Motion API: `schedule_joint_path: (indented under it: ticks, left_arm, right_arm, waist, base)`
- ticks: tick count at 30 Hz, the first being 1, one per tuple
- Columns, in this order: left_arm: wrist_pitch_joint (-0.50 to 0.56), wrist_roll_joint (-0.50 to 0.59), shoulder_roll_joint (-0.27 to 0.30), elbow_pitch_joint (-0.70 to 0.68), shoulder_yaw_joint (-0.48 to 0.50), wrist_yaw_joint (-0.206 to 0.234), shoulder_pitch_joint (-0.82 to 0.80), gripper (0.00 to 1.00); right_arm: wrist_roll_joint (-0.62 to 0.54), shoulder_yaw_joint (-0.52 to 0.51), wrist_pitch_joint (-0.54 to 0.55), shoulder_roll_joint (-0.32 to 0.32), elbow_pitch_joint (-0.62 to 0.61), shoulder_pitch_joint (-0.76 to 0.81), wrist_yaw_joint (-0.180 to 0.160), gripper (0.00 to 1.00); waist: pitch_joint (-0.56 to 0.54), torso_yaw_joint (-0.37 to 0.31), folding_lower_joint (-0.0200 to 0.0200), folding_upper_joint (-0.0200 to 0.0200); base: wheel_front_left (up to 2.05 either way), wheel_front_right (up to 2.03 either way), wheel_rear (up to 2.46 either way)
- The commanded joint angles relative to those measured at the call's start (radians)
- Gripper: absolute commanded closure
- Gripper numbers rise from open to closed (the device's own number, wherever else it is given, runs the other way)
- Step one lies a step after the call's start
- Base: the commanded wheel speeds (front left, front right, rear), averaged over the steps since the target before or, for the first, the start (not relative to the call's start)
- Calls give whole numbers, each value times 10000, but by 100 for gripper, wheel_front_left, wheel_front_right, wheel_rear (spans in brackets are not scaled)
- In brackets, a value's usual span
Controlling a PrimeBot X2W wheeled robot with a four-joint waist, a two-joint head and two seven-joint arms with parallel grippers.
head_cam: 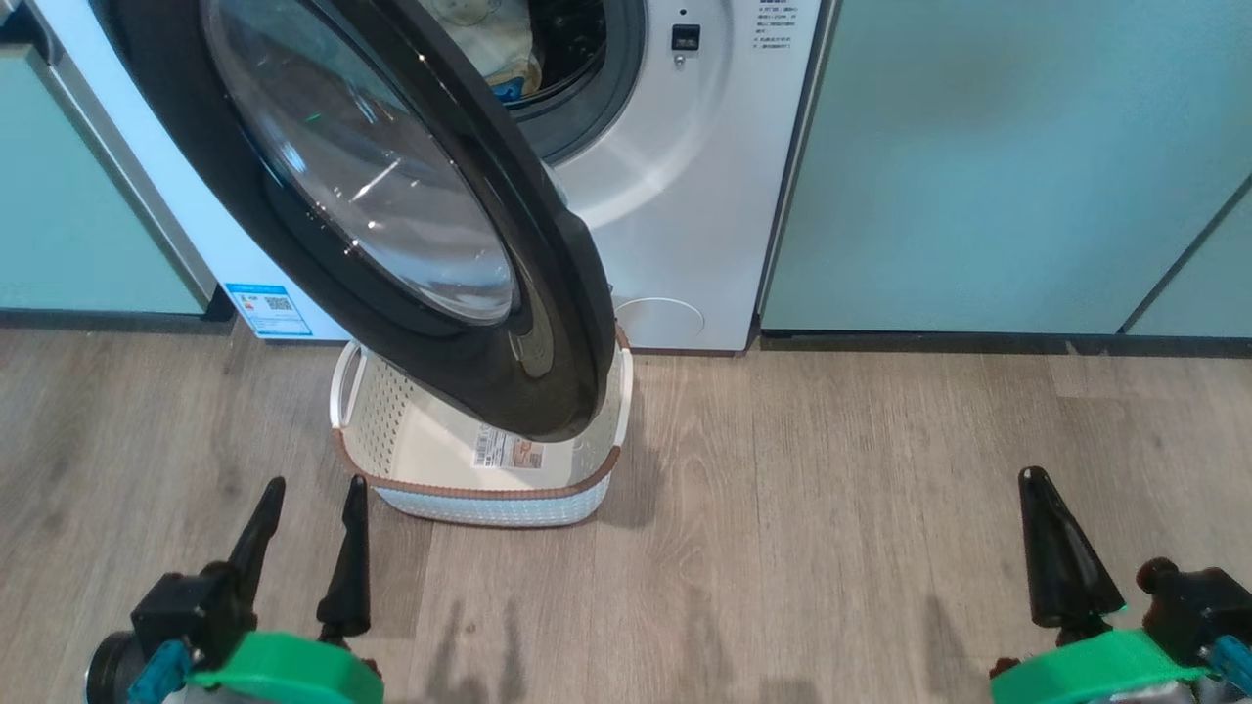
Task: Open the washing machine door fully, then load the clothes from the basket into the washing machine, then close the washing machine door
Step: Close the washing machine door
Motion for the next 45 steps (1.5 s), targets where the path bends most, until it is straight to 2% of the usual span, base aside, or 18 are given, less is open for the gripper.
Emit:
schedule_joint_path:
  ticks: [1, 11, 33, 38, 45]
  left_arm:
    - [-101, 124, 88, -301, 347, 41, -423, 0]
    - [-111, 245, 118, -240, 94, 69, -624, 0]
    - [-208, 324, 91, 216, -697, -165, -1177, 0]
    - [-268, 303, 109, 247, -757, -180, -1279, 0]
    - [-330, 296, 162, 246, -783, -172, -1432, 0]
  right_arm:
    - [44, 230, 10, -24, -294, -246, -29, 100]
    - [159, 426, 96, -137, -19, -504, -29, 100]
    - [662, 976, -145, -203, 2993, -3632, -29, 100]
    - [732, 832, -151, -168, 2910, -4477, -29, 100]
    - [824, 901, -153, -138, 2019, -5646, -29, 100]
  waist:
    - [4, 11, 0, -1]
    - [8, 518, 0, -1]
    - [-232, 3207, 0, -1]
    - [-179, 3466, 0, -1]
    - [-154, 3597, 0, -1]
  base:
    - [0, 0, 0]
    - [0, 0, 0]
    - [0, 0, 0]
    - [0, 0, 0]
    - [0, 0, 0]
